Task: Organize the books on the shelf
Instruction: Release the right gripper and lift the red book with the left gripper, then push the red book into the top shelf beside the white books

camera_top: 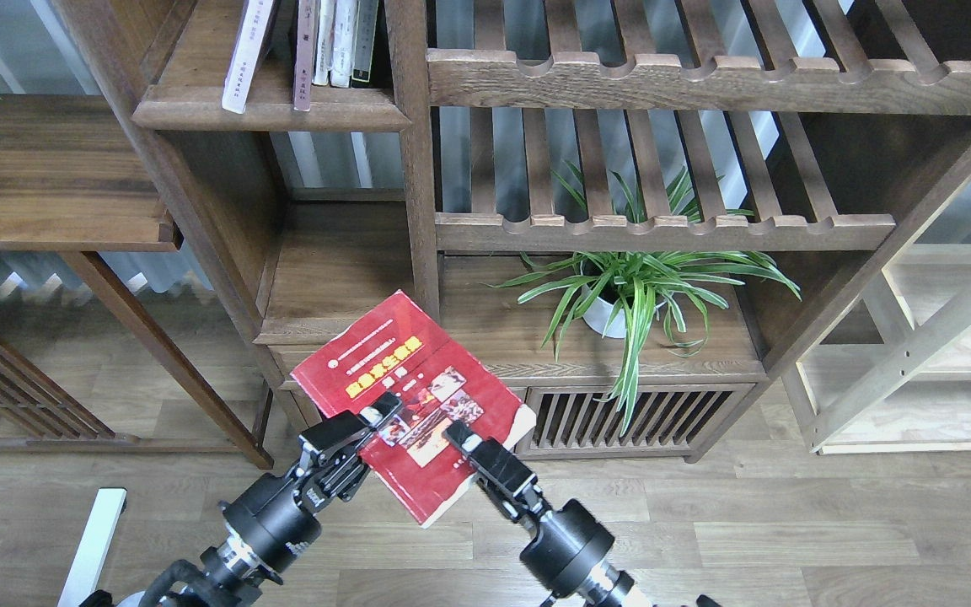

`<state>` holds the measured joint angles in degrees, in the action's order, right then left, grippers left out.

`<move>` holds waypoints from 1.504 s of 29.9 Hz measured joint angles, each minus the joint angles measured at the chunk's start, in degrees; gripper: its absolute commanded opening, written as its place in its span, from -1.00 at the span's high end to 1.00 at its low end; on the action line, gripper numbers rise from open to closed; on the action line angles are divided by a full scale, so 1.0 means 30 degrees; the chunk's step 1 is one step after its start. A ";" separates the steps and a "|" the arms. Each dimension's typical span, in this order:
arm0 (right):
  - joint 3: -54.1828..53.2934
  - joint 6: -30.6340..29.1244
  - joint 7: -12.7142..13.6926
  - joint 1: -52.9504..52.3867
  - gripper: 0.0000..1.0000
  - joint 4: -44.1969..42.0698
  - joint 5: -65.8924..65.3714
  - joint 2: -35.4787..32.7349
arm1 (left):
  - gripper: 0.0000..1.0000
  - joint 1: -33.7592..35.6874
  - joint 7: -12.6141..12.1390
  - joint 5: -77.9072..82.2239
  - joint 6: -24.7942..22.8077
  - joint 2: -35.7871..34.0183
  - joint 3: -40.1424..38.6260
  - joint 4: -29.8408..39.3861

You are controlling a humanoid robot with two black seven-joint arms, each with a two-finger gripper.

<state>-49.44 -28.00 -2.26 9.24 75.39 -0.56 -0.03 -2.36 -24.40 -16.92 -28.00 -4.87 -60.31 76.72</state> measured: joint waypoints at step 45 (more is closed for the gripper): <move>-0.4858 0.0000 0.0049 -0.3575 -0.85 -0.4120 0.2159 0.0008 | 1.00 0.0244 -0.1201 1.4517 0.0000 -0.0934 -1.6671 0.8289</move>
<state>-64.01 -28.00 -2.12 -1.49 63.03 5.92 0.00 -1.63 -28.00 26.63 -28.00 -7.68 -110.32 101.59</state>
